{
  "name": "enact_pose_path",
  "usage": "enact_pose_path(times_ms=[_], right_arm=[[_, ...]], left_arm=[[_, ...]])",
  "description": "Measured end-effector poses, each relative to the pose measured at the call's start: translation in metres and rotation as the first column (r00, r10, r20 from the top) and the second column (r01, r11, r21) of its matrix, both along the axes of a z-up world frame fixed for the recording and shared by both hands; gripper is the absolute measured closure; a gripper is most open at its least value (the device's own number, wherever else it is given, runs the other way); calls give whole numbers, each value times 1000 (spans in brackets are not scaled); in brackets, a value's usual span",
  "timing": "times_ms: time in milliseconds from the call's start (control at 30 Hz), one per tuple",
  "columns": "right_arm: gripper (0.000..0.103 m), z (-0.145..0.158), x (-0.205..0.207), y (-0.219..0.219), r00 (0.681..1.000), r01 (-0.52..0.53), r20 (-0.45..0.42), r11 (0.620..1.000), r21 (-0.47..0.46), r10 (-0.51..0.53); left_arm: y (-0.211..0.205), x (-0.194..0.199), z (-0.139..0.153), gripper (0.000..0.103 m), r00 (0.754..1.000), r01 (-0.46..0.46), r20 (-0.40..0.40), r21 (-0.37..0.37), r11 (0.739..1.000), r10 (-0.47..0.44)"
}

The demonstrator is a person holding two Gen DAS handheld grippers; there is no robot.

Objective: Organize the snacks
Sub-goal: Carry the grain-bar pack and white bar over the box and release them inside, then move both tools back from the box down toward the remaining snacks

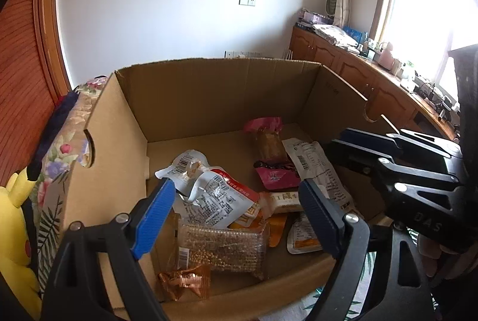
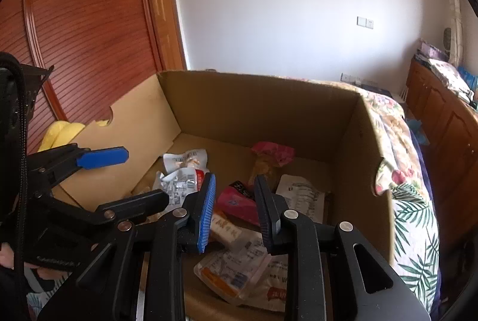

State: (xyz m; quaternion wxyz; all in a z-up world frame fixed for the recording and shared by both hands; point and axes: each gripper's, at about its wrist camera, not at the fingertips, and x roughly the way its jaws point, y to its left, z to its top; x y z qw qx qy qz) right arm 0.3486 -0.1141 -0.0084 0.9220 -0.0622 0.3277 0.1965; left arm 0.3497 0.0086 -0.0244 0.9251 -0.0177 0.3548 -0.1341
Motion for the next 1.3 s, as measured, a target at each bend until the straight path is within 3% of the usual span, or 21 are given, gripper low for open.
enact_pose_path(times_ms=[433,700,900,1300], right_arm=[[76,32,-69,-15,997,15,72,1000,27,-17],[74,38,-103,-13,996,8,88,1000,25,-10],[71,31,-115,-10,997,4,77,1000,25,-6],[66,-4,-125,-8,1000,1,14,1000,21,-2]], left_arm=[[0,-59,40,17,995,-10,101,60,998,4],[3,-90,51,17,991,-19,132,92,996,7],[9,-106,41,17,992,-22,126,107,994,9],[25,-129,-8,17,998,-41,58,124,991,34]])
